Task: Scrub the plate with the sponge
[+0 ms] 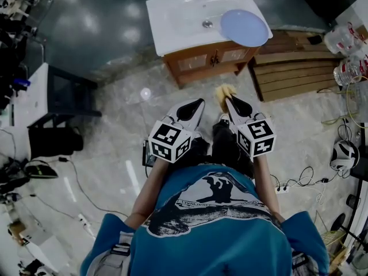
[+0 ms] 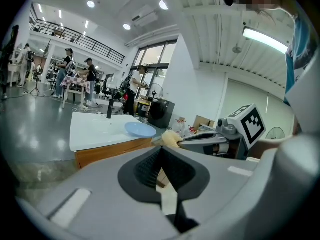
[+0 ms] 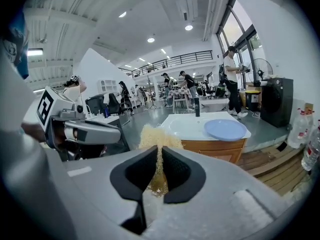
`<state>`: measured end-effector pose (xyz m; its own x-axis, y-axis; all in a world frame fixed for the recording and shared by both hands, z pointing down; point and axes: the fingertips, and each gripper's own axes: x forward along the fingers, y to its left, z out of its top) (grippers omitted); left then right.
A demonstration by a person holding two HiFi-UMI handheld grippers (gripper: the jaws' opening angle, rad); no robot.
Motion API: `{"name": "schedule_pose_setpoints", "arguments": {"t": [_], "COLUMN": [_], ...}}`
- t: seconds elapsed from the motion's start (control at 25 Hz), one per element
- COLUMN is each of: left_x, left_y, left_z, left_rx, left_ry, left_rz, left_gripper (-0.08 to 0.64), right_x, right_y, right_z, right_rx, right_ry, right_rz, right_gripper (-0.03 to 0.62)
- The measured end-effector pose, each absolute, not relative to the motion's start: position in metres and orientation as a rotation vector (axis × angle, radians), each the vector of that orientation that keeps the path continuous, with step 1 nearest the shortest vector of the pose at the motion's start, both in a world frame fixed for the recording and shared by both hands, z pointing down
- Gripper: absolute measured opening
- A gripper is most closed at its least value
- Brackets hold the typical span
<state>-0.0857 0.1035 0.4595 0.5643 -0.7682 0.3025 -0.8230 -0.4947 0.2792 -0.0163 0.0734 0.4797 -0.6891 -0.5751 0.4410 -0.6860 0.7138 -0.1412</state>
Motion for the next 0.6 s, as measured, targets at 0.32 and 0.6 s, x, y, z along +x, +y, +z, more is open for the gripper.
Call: {"name": "schedule_pose_setpoints", "arguments": {"t": [0.32,0.6], "left_x": [-0.086,-0.087], "left_y": [0.112,0.114], "left_z": [0.459,0.458], "left_rx": [2.433,2.444], "left_ry": [-1.271,-1.261], "left_rz": [0.181,0.174], "left_gripper": [0.011,0.011], "right_x": [-0.021,-0.022], "right_y": [0.082,0.087], "right_z": [0.483,0.482], "right_rx": [0.973,0.975], "right_ry": [-2.554,-2.555], "right_rz": [0.419,0.415], "right_gripper": [0.026,0.026]}}
